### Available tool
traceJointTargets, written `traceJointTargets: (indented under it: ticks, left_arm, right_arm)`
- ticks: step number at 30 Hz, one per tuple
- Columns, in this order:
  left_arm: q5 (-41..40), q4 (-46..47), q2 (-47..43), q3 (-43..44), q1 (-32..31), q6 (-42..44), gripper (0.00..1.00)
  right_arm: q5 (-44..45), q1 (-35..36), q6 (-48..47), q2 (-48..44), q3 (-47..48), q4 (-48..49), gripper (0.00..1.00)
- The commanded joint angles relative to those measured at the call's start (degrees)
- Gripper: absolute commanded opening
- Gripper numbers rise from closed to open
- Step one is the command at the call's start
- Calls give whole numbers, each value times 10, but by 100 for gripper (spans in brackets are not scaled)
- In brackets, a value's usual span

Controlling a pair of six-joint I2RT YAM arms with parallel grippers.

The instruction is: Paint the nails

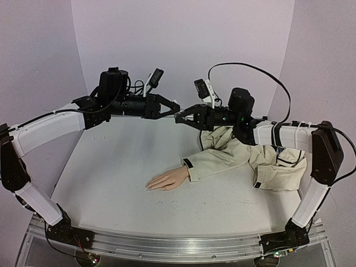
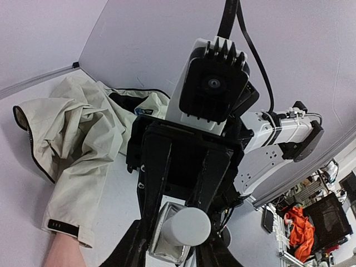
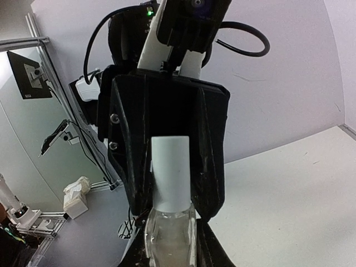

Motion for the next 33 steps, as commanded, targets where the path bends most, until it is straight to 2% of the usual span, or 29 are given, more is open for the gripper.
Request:
traceJointTargets:
  ticks: [1,5,9,12,13,15,17,30,33]
  left_arm:
    - [-25,31,1,27,-3,-6,27]
    - [-42,31,3,27,-3,-16,15]
    - [-48,31,9,27,-3,-28,6]
    - [-57,30,11,23,-3,-35,1]
    - [-61,29,12,22,-3,-37,0]
    - [-64,27,15,21,-3,-41,0]
    - [-63,26,18,23,-3,-45,0]
    - [-40,25,16,14,-4,-33,0]
    - [-30,25,20,14,-5,-31,3]
  right_arm:
    - [-9,-1,5,-1,21,58,0]
    - [33,-1,-43,-15,13,14,0]
    - [190,10,-152,-49,9,-112,0]
    - [535,67,-229,-95,-20,-152,0]
    - [666,101,-262,-107,-29,-145,0]
    - [868,163,-349,-112,-48,-92,0]
    - [953,196,-409,-104,-51,-35,0]
    - [777,199,-359,-96,-30,-13,0]
    - [734,189,-333,-101,-30,-12,0]
